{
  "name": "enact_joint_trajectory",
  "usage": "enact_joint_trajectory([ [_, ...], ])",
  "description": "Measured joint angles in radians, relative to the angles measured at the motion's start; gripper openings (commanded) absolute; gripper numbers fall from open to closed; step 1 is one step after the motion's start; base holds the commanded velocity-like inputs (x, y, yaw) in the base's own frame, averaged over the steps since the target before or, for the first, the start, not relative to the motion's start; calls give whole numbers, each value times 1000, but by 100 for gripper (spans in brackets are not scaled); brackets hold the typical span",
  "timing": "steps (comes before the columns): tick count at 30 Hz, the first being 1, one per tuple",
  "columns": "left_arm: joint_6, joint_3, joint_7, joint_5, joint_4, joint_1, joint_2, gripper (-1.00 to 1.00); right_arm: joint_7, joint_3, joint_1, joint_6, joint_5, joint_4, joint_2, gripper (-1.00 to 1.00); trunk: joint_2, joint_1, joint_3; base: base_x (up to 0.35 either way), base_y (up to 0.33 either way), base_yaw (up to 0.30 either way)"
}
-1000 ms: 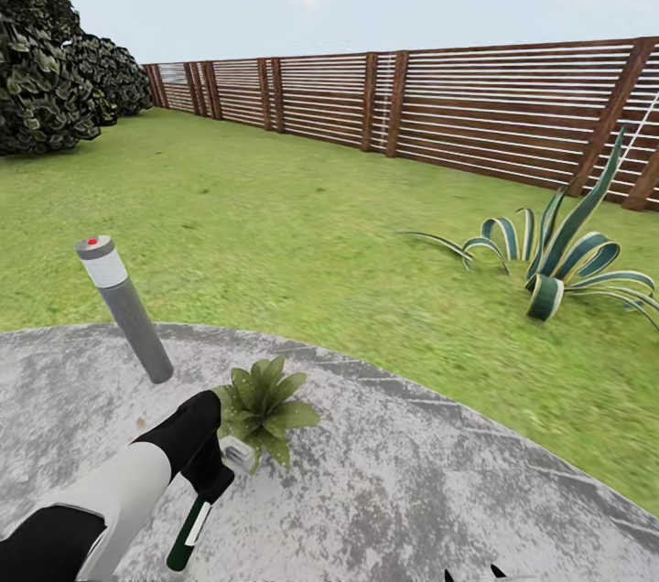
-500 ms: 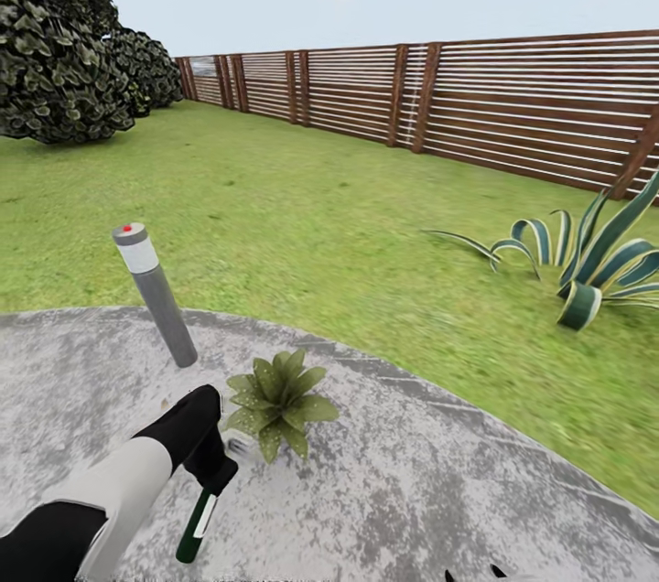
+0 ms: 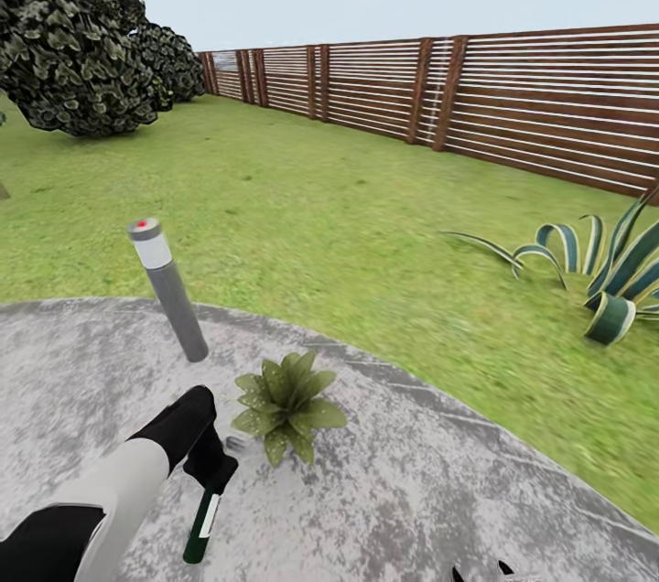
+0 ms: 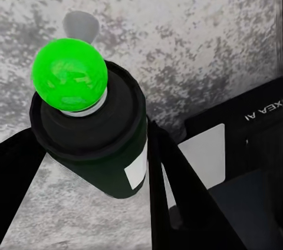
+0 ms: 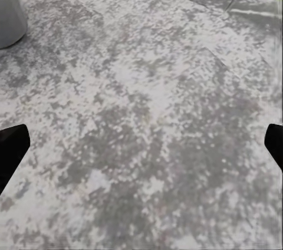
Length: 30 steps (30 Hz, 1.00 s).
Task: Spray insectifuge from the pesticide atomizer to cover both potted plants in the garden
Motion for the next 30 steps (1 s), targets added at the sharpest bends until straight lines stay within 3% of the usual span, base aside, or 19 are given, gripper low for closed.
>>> enact_joint_trajectory([
  [9,0,-2,0,-1,0,1,2,-100,1,2,0,0,0,-3,2,100,0,0,0,97,-261,16],
  [22,0,-2,0,0,0,2,5,-100,1,2,0,0,1,-3,3,100,0,0,0,166,-253,261],
  [30,0,-2,0,-1,0,2,6,-100,1,3,0,0,1,-1,3,100,0,0,0,17,-262,233],
])
